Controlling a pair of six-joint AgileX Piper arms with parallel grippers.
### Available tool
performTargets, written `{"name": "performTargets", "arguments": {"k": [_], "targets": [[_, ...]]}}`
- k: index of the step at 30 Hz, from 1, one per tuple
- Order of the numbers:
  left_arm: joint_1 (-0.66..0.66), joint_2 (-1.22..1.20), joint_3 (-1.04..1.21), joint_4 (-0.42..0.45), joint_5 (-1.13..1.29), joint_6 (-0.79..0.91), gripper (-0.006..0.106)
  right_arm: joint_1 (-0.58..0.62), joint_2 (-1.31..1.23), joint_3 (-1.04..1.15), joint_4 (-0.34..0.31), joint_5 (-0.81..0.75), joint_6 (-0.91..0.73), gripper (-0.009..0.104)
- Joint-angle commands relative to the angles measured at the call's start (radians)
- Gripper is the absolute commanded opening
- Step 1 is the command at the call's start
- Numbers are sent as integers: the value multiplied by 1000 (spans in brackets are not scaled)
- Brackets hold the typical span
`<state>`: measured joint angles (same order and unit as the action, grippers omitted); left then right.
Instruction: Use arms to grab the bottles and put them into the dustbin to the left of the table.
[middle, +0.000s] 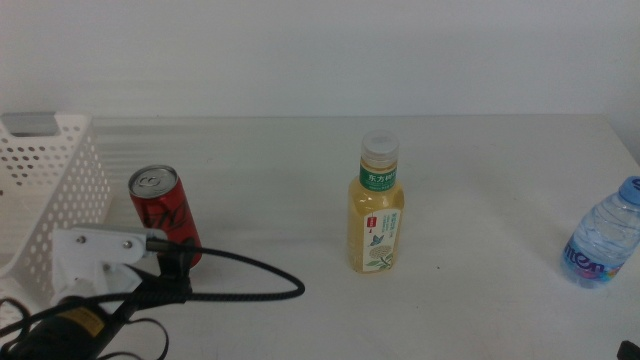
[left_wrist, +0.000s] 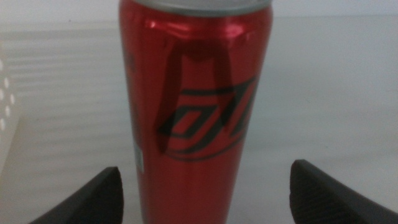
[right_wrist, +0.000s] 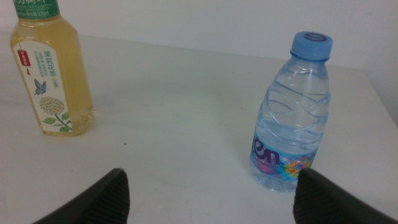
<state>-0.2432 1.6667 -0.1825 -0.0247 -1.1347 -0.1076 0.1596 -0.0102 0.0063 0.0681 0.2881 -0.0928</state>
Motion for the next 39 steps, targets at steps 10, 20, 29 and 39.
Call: {"name": "performTargets", "arguments": {"k": [10, 20, 29, 39], "targets": [[-2, 61, -131, -31, -180, 6, 85, -7, -27, -27, -3, -80, -5, 70], [-2, 149, -230, -32, -176, 6, 85, -7, -27, -27, -3, -80, -5, 70], [-3, 205, -288, -26, -181, 5, 82, -7, -27, -27, -3, -80, -5, 70], [-3, 205, -285, -12, -181, 38, 39, -7, -27, -27, -3, -80, -5, 70]]}}
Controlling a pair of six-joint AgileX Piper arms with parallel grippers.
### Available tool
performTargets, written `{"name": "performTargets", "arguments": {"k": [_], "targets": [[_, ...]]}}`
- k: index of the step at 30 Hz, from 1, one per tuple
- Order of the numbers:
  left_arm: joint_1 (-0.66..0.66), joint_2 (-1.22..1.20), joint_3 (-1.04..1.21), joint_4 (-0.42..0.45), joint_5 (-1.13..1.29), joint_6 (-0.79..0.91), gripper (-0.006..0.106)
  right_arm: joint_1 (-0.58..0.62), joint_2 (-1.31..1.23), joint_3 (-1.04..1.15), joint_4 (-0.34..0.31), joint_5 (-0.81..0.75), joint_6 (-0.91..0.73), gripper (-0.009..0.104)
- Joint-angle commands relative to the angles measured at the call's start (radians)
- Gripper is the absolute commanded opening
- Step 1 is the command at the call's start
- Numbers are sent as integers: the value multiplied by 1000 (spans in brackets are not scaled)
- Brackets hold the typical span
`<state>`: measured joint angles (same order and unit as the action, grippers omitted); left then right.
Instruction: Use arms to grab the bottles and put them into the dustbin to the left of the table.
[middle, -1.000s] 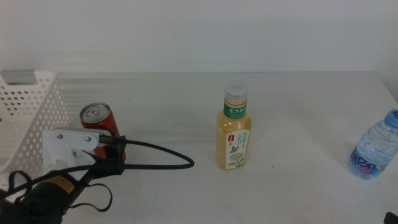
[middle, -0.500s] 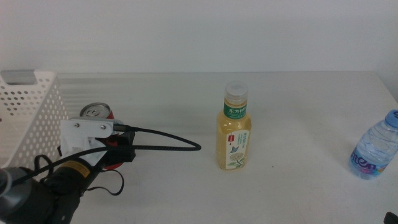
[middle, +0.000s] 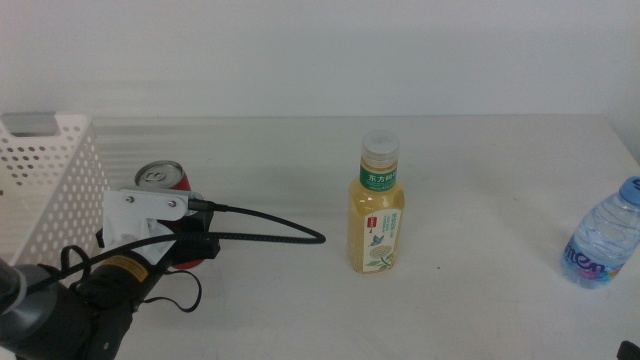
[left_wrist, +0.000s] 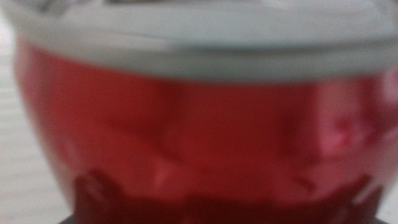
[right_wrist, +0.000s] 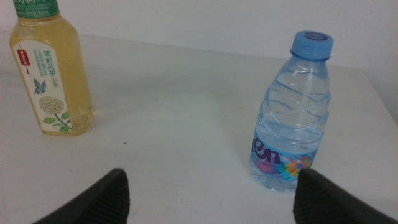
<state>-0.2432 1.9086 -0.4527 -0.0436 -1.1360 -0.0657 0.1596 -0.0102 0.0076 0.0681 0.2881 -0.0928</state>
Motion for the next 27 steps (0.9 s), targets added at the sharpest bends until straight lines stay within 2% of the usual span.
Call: {"name": "performTargets", "arguments": {"k": [1, 7, 21, 27], "targets": [[-3, -37, -15, 12, -179, -6, 32, -7, -27, -28, -3, -80, -5, 70], [-3, -39, -14, 29, -179, -54, -5, -7, -27, -28, -3, -80, -5, 70], [-3, -296, -14, 50, 103, -89, -5, -7, -27, -28, -3, -80, -5, 70], [-3, -447, -47, 65, 356, -70, -5, -7, -27, -28, -3, -80, -5, 70]]}}
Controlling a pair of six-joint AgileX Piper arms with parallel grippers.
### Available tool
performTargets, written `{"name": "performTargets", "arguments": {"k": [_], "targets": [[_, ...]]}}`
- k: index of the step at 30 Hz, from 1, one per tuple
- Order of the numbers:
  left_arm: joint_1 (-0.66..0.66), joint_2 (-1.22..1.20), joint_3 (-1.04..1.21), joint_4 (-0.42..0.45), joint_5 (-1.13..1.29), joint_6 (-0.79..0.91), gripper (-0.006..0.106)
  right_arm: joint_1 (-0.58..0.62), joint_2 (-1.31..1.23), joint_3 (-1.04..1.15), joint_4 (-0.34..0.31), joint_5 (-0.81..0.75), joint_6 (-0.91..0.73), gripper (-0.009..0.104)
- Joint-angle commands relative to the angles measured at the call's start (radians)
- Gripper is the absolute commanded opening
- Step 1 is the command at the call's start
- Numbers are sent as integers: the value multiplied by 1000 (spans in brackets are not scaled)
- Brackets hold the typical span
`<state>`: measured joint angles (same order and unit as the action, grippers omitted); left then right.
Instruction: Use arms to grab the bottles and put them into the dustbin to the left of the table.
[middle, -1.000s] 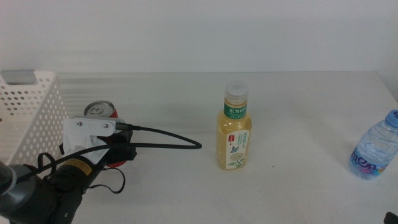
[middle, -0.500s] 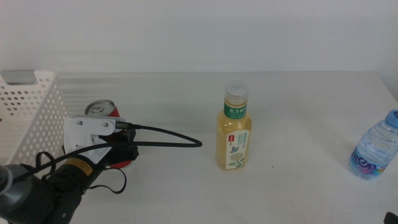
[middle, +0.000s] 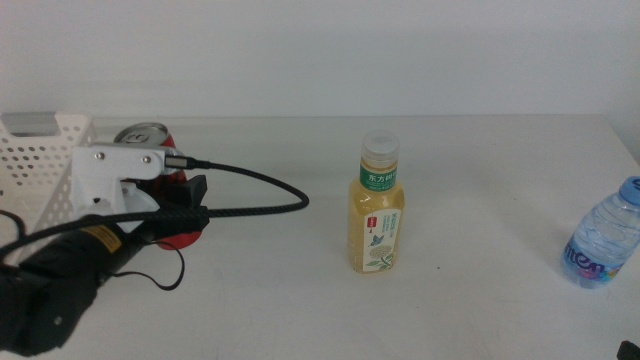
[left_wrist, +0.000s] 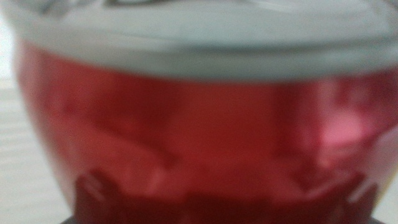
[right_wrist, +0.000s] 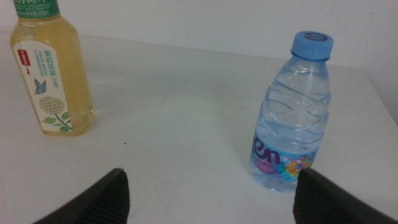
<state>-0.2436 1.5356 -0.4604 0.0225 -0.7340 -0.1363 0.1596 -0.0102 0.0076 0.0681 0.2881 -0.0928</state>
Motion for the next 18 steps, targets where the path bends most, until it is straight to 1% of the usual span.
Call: {"name": "performTargets", "arguments": {"k": [1, 4, 9, 18], "targets": [[-3, -101, -52, 8, 7, 1, -5, -7, -27, -28, -3, -80, -5, 70], [-3, -174, -100, 30, 172, 0, -5, -7, -27, -28, -3, -80, -5, 70], [-3, -262, -215, 32, 501, -3, -5, -7, -27, -28, -3, -80, -5, 70], [-3, -280, -446, 31, 990, -1, -5, -7, -27, -28, -3, -80, -5, 70]]}}
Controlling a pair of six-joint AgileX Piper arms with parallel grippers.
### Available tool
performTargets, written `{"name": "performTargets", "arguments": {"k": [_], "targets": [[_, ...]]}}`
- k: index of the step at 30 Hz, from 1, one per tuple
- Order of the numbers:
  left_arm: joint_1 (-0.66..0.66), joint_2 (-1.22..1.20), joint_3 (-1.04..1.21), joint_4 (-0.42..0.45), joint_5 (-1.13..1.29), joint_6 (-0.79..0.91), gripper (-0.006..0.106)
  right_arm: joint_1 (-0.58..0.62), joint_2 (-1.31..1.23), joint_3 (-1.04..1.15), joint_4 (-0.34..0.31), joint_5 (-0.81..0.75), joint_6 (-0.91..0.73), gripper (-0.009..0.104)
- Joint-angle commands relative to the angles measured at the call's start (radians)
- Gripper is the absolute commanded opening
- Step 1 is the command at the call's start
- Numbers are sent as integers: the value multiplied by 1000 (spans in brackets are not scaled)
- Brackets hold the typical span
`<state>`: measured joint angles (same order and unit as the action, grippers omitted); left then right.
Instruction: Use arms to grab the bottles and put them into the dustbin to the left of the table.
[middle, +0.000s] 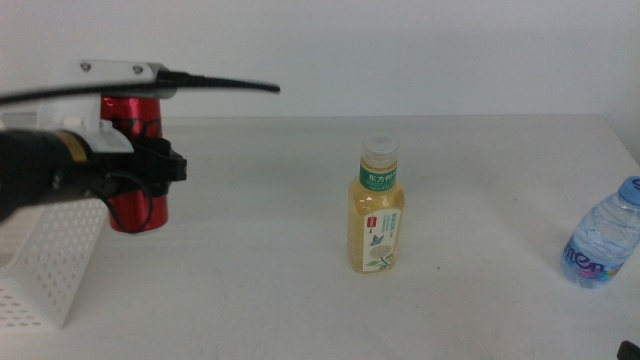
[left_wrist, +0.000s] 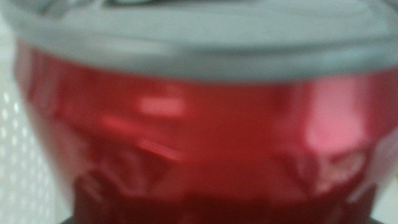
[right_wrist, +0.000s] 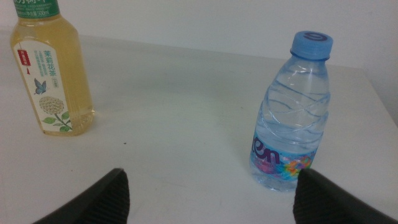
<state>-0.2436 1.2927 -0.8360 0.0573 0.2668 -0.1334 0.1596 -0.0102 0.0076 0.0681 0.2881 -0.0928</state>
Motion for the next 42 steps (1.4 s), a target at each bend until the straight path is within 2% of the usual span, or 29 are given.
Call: {"name": "performTargets", "arguments": {"k": [1, 14, 21, 30, 42], "targets": [[-2, -34, -98, -4, 43, 1, -5, -7, -27, -28, -3, -80, -5, 70], [29, 56, -410, -12, 487, 83, -5, -7, -27, -28, -3, -80, -5, 70], [148, 151, -601, -66, 728, 198, -5, -7, -27, -28, -3, -80, -5, 70], [348, 233, -776, -87, 914, 356, -5, -7, -27, -28, -3, -80, -5, 70], [566, 326, -796, -117, 975, 423, -5, -7, -27, -28, -3, -80, -5, 70]]}}
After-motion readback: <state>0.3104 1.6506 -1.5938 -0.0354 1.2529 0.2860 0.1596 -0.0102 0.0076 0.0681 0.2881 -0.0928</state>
